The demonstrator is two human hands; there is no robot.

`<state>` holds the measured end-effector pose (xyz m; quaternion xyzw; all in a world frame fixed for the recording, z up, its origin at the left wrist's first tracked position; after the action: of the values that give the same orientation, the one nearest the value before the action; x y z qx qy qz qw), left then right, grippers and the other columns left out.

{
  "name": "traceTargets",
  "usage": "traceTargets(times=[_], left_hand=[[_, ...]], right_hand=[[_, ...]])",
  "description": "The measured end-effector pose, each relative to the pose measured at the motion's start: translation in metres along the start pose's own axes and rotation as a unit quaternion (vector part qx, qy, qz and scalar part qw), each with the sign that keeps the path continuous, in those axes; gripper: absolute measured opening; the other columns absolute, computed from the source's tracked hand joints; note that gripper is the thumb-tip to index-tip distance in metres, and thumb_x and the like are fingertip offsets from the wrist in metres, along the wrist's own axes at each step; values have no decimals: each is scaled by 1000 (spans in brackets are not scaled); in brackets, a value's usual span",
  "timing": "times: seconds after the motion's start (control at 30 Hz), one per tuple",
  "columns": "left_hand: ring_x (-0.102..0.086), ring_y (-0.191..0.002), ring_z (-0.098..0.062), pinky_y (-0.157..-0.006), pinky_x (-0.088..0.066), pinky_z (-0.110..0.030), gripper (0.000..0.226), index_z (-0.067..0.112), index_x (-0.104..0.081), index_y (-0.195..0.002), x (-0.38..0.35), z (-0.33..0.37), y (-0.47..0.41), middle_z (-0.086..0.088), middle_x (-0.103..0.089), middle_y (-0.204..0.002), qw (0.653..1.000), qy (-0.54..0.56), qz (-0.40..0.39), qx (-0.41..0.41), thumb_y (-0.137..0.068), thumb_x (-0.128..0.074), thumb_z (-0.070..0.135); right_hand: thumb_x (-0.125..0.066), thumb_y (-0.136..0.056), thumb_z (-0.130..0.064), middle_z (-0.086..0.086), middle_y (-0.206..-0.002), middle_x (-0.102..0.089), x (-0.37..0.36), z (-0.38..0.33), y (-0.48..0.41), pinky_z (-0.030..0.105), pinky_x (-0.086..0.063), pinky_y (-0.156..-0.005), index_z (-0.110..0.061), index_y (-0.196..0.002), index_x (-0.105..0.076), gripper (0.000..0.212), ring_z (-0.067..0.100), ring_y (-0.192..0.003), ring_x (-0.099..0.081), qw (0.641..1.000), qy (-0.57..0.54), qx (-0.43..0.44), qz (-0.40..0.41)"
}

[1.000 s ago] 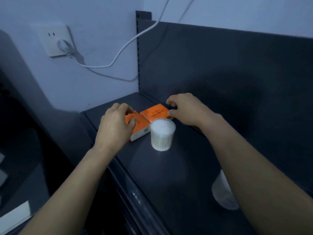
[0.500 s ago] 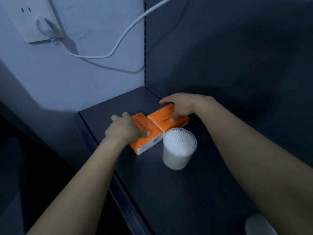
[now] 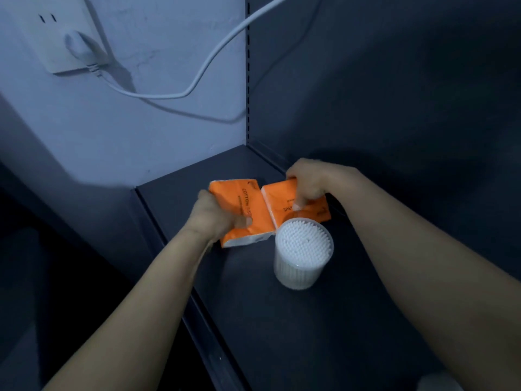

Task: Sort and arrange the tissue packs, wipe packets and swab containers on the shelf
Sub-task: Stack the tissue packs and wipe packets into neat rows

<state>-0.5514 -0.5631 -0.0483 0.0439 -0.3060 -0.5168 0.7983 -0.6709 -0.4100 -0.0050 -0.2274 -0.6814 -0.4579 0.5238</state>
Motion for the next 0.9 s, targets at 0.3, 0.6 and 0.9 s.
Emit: traceTargets(times=[0.3,0.6,0.9], left_hand=[[-62,-92,-23,-80,-51,-39,35,17,-55,-104,51,44,67,-1,-64,-97,970,109,128,-176,-75,-75,14],[-58,-79,-4,-64,-47,-23,37,20,-48,-106,58,85,160,12,-57,-88,928,191,120,-298,-80,-70,33],[-60,-92,-7,-77,-49,-27,47,20,-47,-116,-46,104,253,10,-60,-104,908,190,-135,-348,-81,-66,44]], right_hand=[[-67,-79,-17,8,-115,-57,69,7,89,38,-50,-85,-16,-118,-48,43,25,-99,-56,958,-155,39,238],[-63,-85,-32,4,-110,-61,90,6,215,39,-49,-88,-13,-114,-57,35,21,-98,-58,927,-210,-4,310],[-56,-89,-38,2,-105,-62,34,61,413,37,-49,-83,-15,-113,-56,33,21,-94,-58,856,-212,-254,397]])
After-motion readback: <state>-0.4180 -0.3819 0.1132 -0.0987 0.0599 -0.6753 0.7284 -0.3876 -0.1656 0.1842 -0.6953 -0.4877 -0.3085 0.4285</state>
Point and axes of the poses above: each hand's wrist, its own y-axis away from the middle knuckle, its own x-axis out of the back of the hand, z = x × y, the point moved 10 cm from there along -y, towards the middle knuckle
